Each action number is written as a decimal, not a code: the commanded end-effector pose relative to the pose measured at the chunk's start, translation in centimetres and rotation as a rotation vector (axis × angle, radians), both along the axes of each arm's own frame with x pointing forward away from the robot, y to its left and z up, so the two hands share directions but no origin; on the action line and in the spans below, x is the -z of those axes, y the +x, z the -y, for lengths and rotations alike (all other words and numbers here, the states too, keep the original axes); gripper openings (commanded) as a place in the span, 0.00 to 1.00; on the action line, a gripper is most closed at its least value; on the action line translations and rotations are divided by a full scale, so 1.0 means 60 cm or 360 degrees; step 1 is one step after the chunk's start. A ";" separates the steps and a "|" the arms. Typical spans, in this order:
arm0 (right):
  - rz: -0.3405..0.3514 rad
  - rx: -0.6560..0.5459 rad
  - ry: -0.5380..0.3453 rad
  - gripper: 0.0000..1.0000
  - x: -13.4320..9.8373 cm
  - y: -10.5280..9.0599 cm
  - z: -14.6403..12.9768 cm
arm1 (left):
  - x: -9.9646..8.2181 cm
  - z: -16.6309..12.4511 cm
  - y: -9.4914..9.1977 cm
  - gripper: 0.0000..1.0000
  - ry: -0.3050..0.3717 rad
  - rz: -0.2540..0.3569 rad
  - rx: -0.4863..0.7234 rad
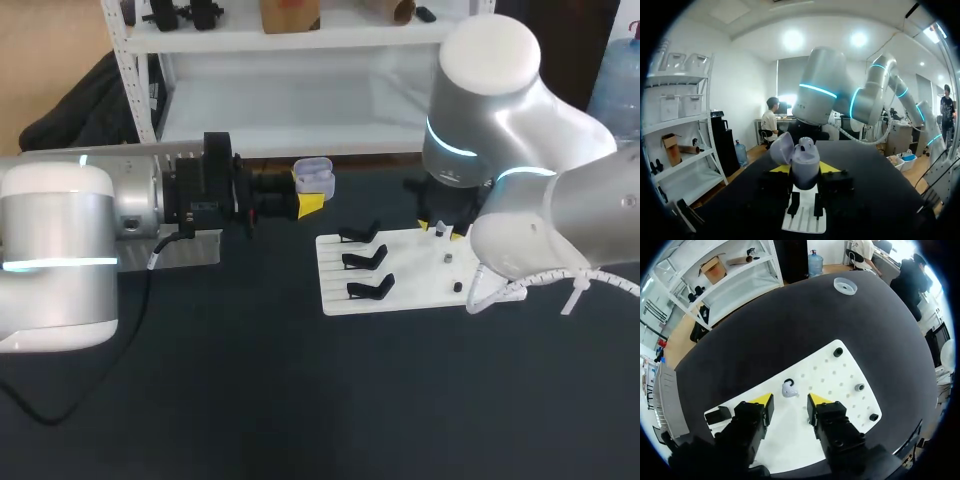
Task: Pick up each earbud case from the left stands, insert the matching earbuds, close the lid, and place the case in the box.
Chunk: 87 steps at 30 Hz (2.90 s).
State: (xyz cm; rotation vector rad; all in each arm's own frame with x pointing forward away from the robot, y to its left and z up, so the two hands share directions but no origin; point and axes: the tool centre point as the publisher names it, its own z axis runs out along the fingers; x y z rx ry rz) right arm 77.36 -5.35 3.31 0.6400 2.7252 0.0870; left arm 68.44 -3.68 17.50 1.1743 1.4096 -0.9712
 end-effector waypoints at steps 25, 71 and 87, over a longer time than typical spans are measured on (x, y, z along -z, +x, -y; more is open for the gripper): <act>0.0004 -0.0009 -0.0021 0.20 0.020 0.025 0.004 | 0.001 0.000 -0.001 0.00 -0.0004 0.0004 -0.0006; -0.0040 -0.0710 -0.0022 0.00 -0.286 -0.160 -0.037 | 0.001 0.000 -0.001 0.00 -0.0004 0.0004 -0.0006; -0.0013 -0.0988 -0.0034 0.00 -0.308 -0.198 -0.095 | 0.001 0.000 -0.001 0.00 -0.0004 0.0004 -0.0006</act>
